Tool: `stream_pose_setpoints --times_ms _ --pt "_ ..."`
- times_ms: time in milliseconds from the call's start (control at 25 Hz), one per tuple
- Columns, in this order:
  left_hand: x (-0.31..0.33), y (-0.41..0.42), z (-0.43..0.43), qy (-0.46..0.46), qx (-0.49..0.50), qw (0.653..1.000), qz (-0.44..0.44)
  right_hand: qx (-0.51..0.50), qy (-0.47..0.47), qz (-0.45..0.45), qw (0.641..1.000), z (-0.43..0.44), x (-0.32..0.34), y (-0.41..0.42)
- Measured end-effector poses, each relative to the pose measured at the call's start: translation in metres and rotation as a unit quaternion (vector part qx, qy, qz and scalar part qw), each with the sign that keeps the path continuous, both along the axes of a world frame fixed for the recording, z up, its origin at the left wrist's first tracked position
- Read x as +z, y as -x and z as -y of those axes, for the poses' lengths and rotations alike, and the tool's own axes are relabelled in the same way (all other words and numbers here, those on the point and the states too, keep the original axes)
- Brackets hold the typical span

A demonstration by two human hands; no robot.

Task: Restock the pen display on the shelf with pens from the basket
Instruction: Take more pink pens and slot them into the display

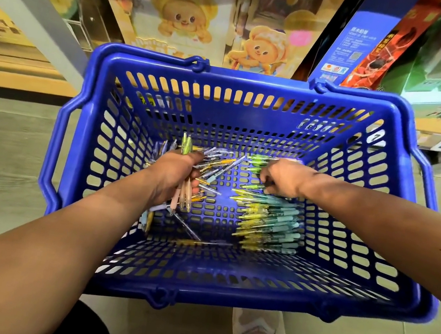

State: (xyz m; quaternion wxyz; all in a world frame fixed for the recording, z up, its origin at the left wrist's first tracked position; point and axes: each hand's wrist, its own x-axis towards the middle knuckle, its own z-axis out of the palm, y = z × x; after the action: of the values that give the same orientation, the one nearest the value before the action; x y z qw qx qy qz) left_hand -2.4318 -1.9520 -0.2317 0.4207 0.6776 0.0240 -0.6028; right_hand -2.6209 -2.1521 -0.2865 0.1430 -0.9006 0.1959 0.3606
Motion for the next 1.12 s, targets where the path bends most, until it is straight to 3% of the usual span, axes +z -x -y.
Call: stream_pose_setpoints --times_ms 280,520,600,720,880,1000,1040,1120 --pt "-0.004 0.0 -0.003 0.002 -0.024 1.0 0.003 -0.037 0.019 -0.017 0.999 0.002 0.004 0.007" --pt "0.002 0.001 -0.005 0.002 -0.002 0.999 -0.05 -0.122 -0.069 0.113 0.984 -0.01 0.029 -0.014" --pt "0.007 0.003 -0.004 0.015 0.006 0.997 -0.072 -0.2 -0.153 0.164 0.954 -0.033 0.039 -0.029" --pt "0.014 0.005 -0.004 0.046 0.014 0.992 -0.118 -0.351 -0.316 0.194 0.86 -0.072 0.048 -0.049" --pt "0.017 0.001 -0.009 0.06 -0.006 0.991 -0.122 -0.436 -0.351 0.217 0.8 -0.095 0.05 -0.057" --pt "0.019 0.0 -0.009 0.063 -0.012 0.989 -0.132 -0.471 -0.441 0.226 0.73 -0.093 0.049 -0.053" --pt "0.02 0.001 -0.009 0.066 -0.007 0.989 -0.132 -0.474 -0.456 0.226 0.719 -0.09 0.048 -0.051" --pt "0.02 0.002 -0.008 0.063 0.008 0.99 -0.127 -0.471 -0.413 0.221 0.747 -0.078 0.041 -0.048"
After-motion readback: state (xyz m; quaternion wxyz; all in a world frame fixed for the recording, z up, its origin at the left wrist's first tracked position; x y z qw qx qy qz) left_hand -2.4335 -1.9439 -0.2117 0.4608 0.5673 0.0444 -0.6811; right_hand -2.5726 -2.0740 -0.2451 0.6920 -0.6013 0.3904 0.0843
